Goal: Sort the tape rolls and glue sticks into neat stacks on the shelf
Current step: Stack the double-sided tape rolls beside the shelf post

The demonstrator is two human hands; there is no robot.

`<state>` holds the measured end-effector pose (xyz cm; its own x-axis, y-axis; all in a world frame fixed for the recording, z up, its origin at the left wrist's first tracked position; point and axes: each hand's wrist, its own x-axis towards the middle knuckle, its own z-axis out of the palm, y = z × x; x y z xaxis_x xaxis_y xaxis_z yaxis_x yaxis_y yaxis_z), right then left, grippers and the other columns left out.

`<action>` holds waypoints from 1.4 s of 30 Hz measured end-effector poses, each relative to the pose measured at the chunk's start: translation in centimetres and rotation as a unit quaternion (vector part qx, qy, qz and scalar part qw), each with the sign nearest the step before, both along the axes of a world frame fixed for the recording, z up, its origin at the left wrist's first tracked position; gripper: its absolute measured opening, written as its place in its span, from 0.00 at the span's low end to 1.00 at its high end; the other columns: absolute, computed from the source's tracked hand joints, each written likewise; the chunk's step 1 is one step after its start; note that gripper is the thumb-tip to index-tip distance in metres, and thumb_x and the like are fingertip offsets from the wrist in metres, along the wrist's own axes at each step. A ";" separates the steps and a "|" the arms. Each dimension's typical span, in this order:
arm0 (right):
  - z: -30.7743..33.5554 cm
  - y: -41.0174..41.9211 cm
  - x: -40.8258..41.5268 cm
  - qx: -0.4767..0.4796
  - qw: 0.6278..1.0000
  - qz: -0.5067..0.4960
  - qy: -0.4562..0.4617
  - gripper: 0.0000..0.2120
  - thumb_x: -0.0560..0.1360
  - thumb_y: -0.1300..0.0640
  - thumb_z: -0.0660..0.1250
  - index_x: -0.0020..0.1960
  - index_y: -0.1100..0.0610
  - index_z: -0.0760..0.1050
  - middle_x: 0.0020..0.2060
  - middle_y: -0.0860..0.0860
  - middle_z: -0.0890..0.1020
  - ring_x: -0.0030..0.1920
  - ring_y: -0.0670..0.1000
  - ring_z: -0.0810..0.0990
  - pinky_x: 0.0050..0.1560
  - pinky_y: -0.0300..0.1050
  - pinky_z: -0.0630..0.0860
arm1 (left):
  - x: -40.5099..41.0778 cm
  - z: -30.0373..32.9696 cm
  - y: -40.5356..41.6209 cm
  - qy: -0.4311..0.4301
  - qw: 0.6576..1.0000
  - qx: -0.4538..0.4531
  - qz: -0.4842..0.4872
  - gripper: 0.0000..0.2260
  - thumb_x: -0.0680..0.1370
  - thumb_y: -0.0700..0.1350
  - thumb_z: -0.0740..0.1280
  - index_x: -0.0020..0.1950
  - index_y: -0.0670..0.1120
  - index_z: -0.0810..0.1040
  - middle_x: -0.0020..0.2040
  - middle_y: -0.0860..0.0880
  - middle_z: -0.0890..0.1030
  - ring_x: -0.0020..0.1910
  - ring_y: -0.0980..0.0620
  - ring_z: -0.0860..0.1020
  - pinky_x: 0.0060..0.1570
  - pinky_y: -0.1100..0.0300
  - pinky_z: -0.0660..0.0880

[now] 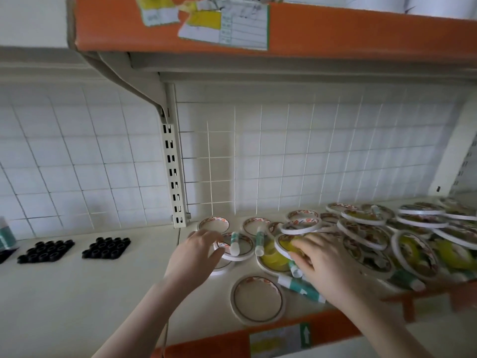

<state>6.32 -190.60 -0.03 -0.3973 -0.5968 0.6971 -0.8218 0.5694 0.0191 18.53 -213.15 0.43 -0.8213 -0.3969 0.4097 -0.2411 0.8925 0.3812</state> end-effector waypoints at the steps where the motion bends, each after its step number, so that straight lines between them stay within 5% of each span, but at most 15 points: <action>1: -0.1 -0.3 0.2 0.014 1.000 0.001 0.002 0.10 0.61 0.54 0.79 0.41 0.54 0.83 0.35 0.47 0.81 0.35 0.47 0.80 0.35 0.37 0.74 | -0.1 -0.1 -0.3 -0.001 1.000 0.001 -0.001 0.11 0.78 0.50 0.63 0.60 0.53 0.76 0.59 0.53 0.76 0.58 0.52 0.73 0.47 0.60 0.69; 3: -0.4 -0.9 0.4 0.022 1.000 -0.006 0.003 0.11 0.57 0.55 0.81 0.37 0.53 0.83 0.32 0.47 0.79 0.31 0.46 0.78 0.31 0.33 0.68 | -0.1 -0.3 -1.1 0.001 1.000 0.010 0.005 0.11 0.78 0.49 0.64 0.59 0.52 0.77 0.58 0.52 0.77 0.58 0.51 0.73 0.49 0.59 0.70; 13: -0.6 -1.9 1.1 0.008 0.999 -0.039 0.002 0.14 0.55 0.59 0.82 0.33 0.55 0.77 0.31 0.48 0.76 0.31 0.49 0.77 0.29 0.42 0.75 | 0.4 -0.8 -4.1 -0.003 0.999 0.023 0.026 0.13 0.77 0.51 0.64 0.61 0.51 0.75 0.59 0.53 0.76 0.60 0.53 0.72 0.52 0.59 0.70; 19: -1.0 -1.7 1.1 0.005 0.998 -0.054 -0.012 0.11 0.57 0.57 0.81 0.33 0.54 0.79 0.30 0.47 0.75 0.29 0.48 0.75 0.29 0.35 0.65 | -1.1 -0.3 -5.4 -0.031 0.999 0.002 0.020 0.13 0.79 0.46 0.62 0.63 0.50 0.75 0.64 0.52 0.74 0.63 0.51 0.71 0.55 0.59 0.69; 26: -0.8 -1.8 1.6 -0.031 0.999 -0.041 -0.007 0.08 0.60 0.60 0.79 0.37 0.57 0.81 0.32 0.50 0.77 0.32 0.51 0.77 0.30 0.42 0.74 | -3.8 -1.5 -7.2 -0.126 0.991 -0.036 -0.032 0.20 0.78 0.36 0.56 0.68 0.50 0.71 0.67 0.50 0.73 0.65 0.49 0.70 0.61 0.55 0.68; 32: -0.6 -2.3 1.9 -0.037 0.999 -0.034 -0.017 0.07 0.62 0.60 0.78 0.38 0.57 0.81 0.32 0.49 0.78 0.33 0.51 0.78 0.31 0.43 0.76 | -4.6 -1.8 -8.1 -0.176 0.981 -0.058 -0.049 0.22 0.77 0.35 0.57 0.65 0.56 0.74 0.61 0.48 0.76 0.59 0.45 0.74 0.54 0.54 0.72; 42: -0.6 -3.9 2.7 -0.033 0.998 -0.030 -0.033 0.08 0.62 0.61 0.78 0.39 0.57 0.82 0.34 0.49 0.80 0.34 0.52 0.79 0.33 0.43 0.75 | -3.1 -1.0 -8.5 -0.130 0.983 -0.116 -0.054 0.06 0.77 0.43 0.64 0.49 0.44 0.79 0.46 0.46 0.78 0.50 0.46 0.74 0.47 0.53 0.72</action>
